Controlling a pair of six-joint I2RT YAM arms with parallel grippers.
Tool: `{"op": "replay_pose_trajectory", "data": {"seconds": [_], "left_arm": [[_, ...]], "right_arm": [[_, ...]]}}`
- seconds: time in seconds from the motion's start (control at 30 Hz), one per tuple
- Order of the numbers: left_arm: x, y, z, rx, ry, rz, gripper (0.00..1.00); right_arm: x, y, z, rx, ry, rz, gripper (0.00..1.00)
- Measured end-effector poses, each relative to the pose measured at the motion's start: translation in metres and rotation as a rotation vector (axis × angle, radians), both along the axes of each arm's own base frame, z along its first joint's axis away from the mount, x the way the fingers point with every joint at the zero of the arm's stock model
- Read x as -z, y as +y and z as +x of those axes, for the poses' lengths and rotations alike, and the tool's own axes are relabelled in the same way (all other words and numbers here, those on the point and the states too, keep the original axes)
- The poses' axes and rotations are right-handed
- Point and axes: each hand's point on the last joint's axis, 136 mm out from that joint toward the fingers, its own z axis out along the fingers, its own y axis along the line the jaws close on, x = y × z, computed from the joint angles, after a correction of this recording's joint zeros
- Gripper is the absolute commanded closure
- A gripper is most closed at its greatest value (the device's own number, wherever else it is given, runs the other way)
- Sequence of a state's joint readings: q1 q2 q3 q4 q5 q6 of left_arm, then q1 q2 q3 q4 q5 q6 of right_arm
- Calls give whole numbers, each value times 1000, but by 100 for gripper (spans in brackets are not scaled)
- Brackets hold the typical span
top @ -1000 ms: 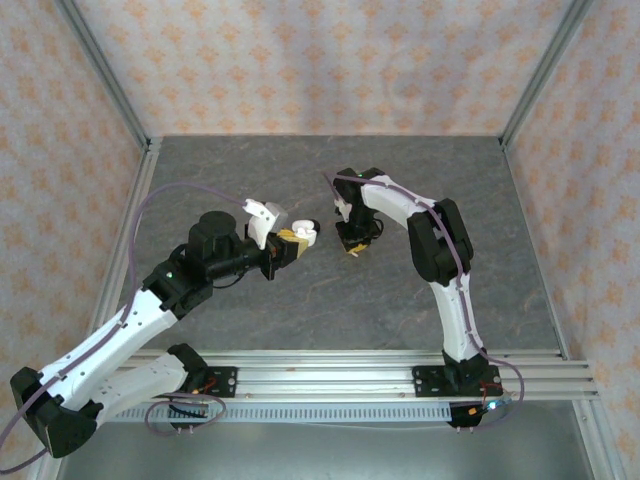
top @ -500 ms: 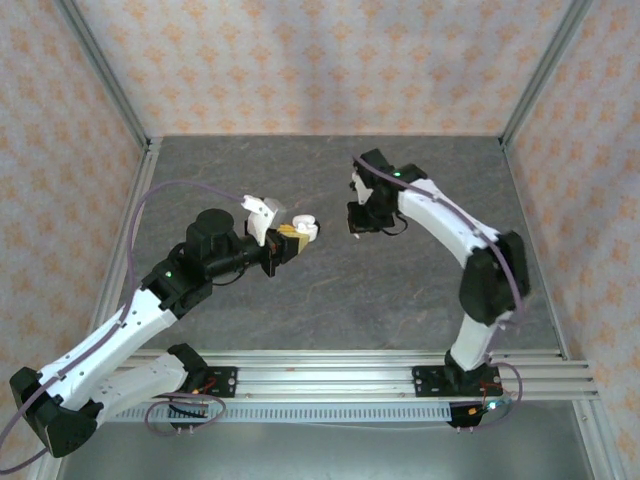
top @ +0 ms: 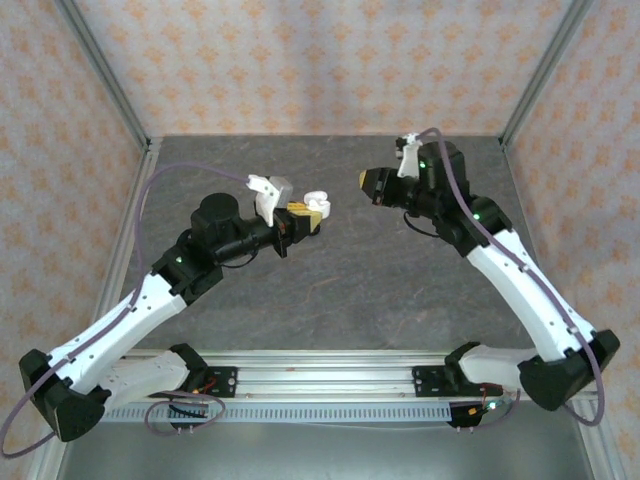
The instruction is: Insert wireless bluetooth earbuds into charging case
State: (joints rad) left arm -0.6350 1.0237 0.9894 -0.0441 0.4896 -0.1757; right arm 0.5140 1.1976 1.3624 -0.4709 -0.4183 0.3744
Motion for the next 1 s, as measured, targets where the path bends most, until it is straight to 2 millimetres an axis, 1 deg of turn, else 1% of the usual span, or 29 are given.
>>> {"op": "replay_pose_trajectory", "data": {"seconds": [0.13,0.2,0.3,0.4,0.57,0.73,1.0], "left_arm": [[-1,-2,4,-5,2,-9,100],[-2,-4,6,-6,-1,-13,100],[-3,-5,10,-11,-5,-15,100],[-7,-7,13,-19,-14,-21,100],[-12,-10,17,-26,-28,-29,100],[-18,-12,22,-39,-42,-37,100],[-17,-20,32,-41,-40,-34,100]], "right_arm": [[-36,-4,-10,15,-95,121,87],[-51,-4,-16,14,-131,175,87],[-67,-1,-22,5,-164,246,87],[-76,4,-25,-5,-168,300,87],[-80,13,-28,-20,-138,369,87],[-70,26,-29,-36,-80,395,88],[-57,47,-34,-76,-23,391,88]]}}
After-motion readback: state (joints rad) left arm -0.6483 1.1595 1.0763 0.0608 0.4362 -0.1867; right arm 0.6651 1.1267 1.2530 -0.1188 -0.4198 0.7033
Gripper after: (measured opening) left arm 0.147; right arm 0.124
